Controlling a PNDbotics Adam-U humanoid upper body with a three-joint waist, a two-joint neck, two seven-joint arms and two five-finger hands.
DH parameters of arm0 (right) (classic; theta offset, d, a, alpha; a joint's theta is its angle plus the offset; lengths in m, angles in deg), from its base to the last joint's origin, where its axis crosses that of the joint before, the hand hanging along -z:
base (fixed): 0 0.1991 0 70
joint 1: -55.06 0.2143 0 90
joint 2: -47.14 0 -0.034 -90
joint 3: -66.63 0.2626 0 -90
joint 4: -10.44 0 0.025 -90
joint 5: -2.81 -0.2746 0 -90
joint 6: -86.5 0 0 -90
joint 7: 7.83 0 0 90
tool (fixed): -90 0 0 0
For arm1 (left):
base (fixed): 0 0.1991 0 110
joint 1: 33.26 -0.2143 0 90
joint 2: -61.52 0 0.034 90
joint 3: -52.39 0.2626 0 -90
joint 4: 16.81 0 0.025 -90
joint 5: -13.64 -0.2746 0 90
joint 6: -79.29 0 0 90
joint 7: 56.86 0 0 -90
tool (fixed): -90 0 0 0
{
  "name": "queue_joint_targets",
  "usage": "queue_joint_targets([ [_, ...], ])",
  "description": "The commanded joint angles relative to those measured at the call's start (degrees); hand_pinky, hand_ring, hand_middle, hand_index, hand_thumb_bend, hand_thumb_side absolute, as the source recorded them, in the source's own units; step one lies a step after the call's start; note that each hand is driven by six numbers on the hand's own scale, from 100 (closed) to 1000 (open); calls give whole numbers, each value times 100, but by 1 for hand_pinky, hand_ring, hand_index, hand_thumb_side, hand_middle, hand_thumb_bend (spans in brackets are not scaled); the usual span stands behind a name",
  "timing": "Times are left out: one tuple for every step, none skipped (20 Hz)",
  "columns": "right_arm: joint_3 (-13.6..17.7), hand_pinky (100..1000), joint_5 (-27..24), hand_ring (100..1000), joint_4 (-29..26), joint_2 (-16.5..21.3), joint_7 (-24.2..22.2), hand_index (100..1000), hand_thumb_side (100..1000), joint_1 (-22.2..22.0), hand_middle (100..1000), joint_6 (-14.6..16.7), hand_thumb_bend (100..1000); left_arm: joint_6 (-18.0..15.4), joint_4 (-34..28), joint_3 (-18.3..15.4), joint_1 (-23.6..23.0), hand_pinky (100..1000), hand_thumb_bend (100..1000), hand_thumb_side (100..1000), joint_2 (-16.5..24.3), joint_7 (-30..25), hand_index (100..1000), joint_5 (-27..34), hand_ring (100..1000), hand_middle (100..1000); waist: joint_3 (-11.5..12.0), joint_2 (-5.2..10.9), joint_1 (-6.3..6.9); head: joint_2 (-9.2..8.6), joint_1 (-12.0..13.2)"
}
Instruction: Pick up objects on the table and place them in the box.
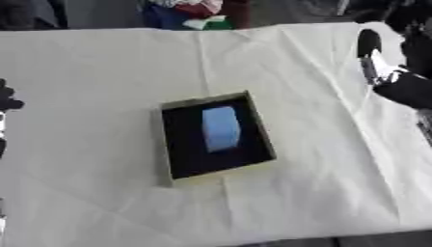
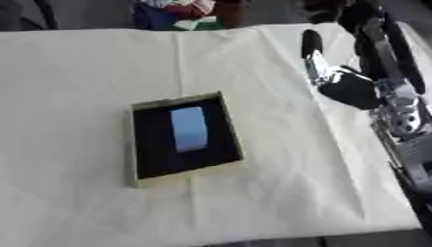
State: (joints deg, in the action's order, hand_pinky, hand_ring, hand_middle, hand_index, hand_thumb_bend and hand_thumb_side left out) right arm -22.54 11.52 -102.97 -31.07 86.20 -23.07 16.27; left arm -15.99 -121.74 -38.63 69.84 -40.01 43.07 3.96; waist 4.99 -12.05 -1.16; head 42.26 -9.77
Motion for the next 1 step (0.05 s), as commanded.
queue_joint_targets([
  [-46,712,89,773,-118,-56,-68,893,433,1,746,67,100,-17,-61,-25,29,745,415,684,33,-1,708,8,560,568,-15,63,8,-39,19],
])
